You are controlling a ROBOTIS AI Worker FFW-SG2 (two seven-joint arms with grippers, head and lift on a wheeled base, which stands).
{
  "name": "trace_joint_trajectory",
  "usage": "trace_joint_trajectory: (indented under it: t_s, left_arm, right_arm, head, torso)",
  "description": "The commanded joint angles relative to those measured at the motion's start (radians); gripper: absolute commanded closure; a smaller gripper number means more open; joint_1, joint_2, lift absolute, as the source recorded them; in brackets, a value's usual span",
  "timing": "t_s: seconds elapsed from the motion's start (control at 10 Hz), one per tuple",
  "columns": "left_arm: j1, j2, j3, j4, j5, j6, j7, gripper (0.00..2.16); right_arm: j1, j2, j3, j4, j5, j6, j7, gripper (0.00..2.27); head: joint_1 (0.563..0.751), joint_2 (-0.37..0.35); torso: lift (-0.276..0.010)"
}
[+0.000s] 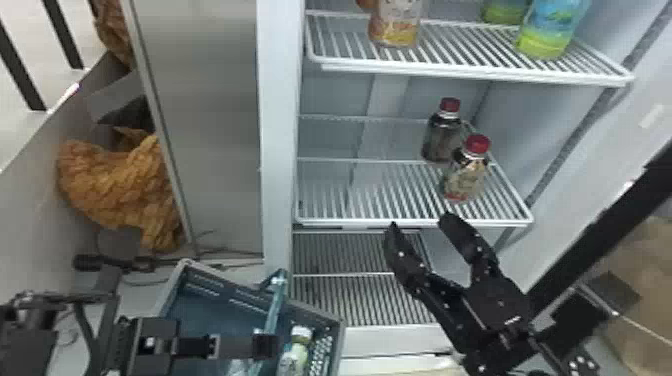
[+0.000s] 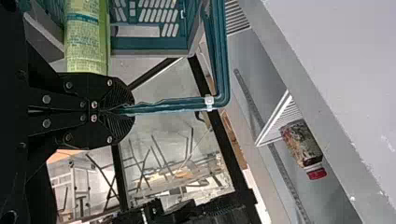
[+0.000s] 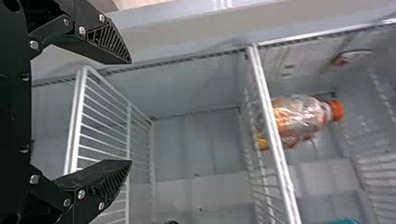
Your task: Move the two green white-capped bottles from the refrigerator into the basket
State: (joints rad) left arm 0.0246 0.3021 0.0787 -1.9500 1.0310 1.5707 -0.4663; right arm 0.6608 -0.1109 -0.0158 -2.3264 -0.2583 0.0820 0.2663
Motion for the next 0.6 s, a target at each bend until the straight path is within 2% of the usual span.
trace_joint_trajectory:
  t_s: [0.0, 0.3, 0.4, 0.5]
  left_arm:
    - [0.000, 0.000, -0.001, 0.000, 0.000, 0.001, 0.002, 1.17]
    - [0.000, 0.000, -0.003, 0.000, -0.002, 0.001, 0.000, 1.17]
    - [0.000, 0.000, -0.005, 0.000, -0.002, 0.001, 0.000, 1.17]
    - [0.002, -0.001, -0.003, 0.000, -0.002, 0.001, 0.000, 1.17]
  right_arm:
    - [0.019, 0.000, 0.022, 0.006, -0.013, -0.048, -0.029, 0.31]
    - [0.063, 0.005, 0.046, -0.011, -0.011, -0.060, -0.113, 0.31]
    - [0.088, 0.019, 0.042, -0.021, -0.003, -0.075, -0.144, 0.31]
    - [0.090, 0.023, 0.030, -0.019, 0.005, -0.075, -0.145, 0.31]
  head:
    - [0.695, -0.167]
    - [0.695, -0.172]
    - [0.695, -0.180]
    - [0.695, -0.187]
  torso:
    - [-0.263]
    - [-0.263]
    - [-0.263]
    - [-0.263]
